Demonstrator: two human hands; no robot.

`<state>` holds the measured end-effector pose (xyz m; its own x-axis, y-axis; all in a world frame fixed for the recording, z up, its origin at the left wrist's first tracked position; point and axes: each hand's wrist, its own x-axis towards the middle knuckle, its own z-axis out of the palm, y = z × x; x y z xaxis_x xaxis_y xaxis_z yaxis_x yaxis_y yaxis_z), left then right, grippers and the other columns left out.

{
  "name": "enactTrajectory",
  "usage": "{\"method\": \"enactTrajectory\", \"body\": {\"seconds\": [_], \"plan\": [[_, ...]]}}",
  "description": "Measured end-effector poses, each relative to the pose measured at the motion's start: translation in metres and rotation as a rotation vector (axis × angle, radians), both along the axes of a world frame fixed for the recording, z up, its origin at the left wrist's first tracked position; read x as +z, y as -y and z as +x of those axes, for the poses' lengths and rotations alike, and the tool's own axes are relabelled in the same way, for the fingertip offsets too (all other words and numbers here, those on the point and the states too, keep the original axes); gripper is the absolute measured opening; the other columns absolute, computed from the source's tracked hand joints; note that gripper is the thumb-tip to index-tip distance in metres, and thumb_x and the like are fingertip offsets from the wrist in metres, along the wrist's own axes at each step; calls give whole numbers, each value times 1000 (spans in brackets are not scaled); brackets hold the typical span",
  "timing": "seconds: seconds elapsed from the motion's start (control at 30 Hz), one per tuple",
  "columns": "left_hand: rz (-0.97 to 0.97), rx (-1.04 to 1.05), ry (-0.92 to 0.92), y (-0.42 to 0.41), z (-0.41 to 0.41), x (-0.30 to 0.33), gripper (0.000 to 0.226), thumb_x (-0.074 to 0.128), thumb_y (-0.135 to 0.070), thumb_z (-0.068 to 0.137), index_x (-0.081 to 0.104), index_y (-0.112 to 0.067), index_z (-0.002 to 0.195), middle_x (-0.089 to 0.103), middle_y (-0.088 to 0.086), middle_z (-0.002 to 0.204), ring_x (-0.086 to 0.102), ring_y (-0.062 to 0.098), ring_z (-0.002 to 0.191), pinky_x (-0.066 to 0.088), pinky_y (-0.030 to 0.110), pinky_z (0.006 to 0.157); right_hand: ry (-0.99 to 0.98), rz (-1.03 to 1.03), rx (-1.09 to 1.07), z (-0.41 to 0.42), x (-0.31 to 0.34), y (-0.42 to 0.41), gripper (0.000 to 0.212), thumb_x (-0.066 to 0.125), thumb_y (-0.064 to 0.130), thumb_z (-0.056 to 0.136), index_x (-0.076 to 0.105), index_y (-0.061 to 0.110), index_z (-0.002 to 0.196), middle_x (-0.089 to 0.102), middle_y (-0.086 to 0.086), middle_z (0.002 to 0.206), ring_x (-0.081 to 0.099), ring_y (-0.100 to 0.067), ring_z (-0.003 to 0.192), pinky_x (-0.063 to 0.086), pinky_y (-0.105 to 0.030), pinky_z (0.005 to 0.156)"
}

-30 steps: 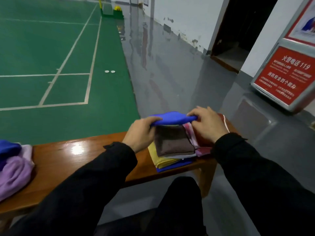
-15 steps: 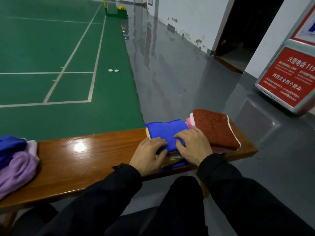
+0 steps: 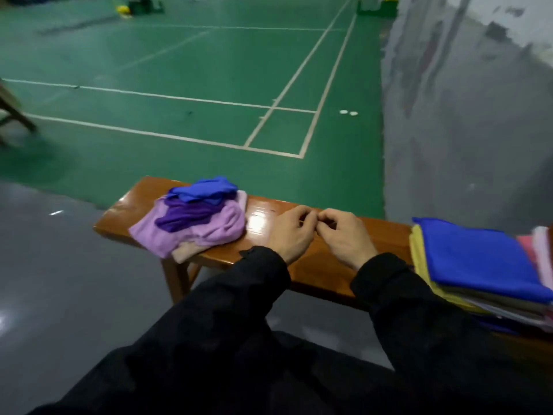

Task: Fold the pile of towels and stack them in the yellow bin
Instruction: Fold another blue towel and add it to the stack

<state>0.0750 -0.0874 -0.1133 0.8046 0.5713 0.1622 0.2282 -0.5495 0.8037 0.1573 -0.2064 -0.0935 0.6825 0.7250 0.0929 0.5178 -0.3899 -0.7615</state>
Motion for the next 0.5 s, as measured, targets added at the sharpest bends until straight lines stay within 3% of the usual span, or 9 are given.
{"method": "enactTrajectory", "body": {"seconds": [0.13,0.3,0.43,0.5], "plan": [[200,283,-119,-93,-39,-9,23,54,-23,98,72,-11,105,71,10,106,64,26,95,52,39,89,-72,23,103,-24,-1,-26,11,66,24,98,76,28,95,72,18,93,63,4,86,42,-9,70],[389,580,-389,-198,-65,-14,32,52,-21,94,66,-12,122,61,19,126,57,39,114,45,47,101,-84,-33,121,-27,-3,-14,11,63,29,101,73,34,98,69,21,96,60,9,87,41,-8,68],[394,504,-595,-239,-63,-25,25,57,-21,88,68,-16,110,67,16,116,64,37,104,54,46,90,-81,-136,86,-19,-6,4,11,62,31,101,72,34,101,66,23,101,58,9,92,39,-6,67],[405,504,-590,-243,-61,-25,22,56,-19,90,72,-19,106,71,12,112,67,35,99,55,43,86,-68,-161,63,-14,-7,8,11,62,32,101,72,36,99,66,24,102,56,10,94,38,-4,67]]}}
